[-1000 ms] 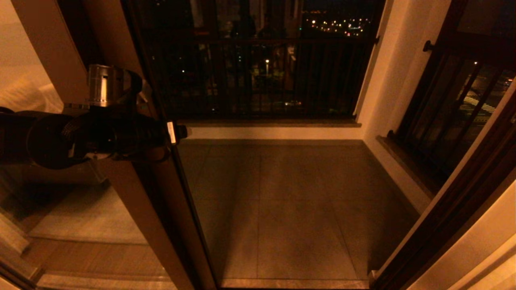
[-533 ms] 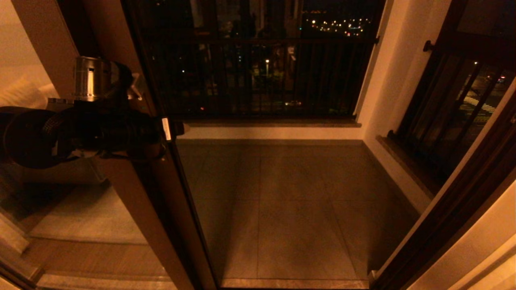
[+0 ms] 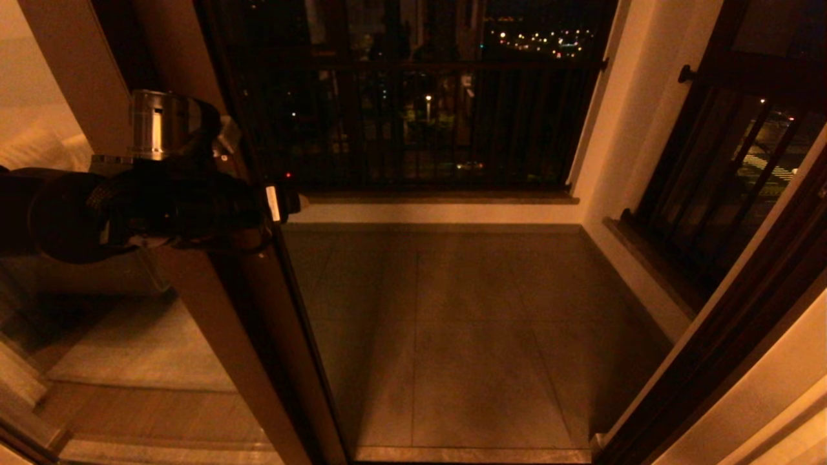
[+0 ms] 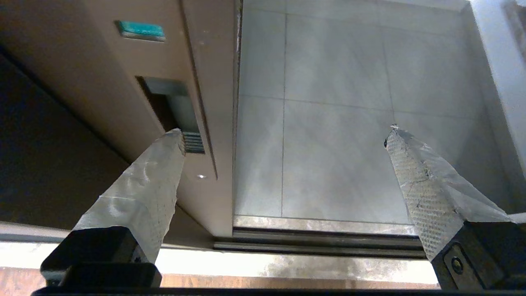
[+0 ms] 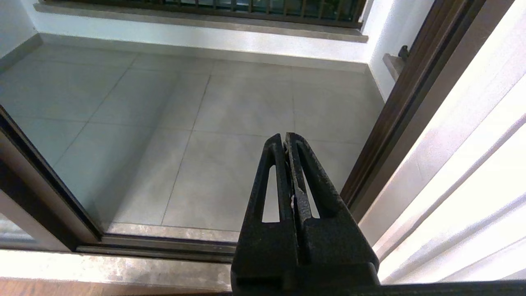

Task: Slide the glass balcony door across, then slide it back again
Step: Close the slid door

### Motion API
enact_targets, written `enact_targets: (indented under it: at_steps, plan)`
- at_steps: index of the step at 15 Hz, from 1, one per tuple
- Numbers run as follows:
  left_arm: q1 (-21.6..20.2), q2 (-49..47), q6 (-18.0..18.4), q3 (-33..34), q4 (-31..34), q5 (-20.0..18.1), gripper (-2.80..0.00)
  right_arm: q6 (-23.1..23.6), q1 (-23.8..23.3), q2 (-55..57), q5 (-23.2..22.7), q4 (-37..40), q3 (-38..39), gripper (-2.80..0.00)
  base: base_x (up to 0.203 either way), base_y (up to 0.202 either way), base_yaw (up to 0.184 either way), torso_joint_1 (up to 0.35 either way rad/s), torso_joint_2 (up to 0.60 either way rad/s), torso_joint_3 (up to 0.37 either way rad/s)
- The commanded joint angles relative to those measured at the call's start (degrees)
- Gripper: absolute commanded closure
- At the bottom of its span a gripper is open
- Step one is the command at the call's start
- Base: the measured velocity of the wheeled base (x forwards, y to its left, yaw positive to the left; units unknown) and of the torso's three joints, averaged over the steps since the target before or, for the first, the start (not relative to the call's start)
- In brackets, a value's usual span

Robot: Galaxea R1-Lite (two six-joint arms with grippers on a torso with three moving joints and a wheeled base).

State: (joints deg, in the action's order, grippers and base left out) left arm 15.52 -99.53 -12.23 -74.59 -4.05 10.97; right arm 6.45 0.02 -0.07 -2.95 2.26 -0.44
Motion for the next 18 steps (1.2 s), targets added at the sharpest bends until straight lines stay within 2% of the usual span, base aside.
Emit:
enact_targets:
  at_steps: [1, 12, 18]
  plan:
    - [0.0, -1.6, -0.1, -0.8, -0.2, 0.2, -2.8, 0.1, 0.0, 0.1, 0.0, 0.0, 0.0, 0.0, 0.0, 0.0, 0.0, 0.0, 0.0, 0.0]
    - [0.1, -3.7, -0.2, -3.3, -0.3, -0.1, -2.8, 0.1, 0.1, 0.1, 0.0, 0.0, 0.0, 0.0, 0.0, 0.0, 0.0, 0.0, 0.0, 0.0]
    - [2.2, -3.6, -0.1, -3.4, -0.3, 0.0, -2.8, 0.1, 0.0, 0.1, 0.0, 0.0, 0.0, 0.0, 0.0, 0.0, 0.0, 0.0, 0.0, 0.0]
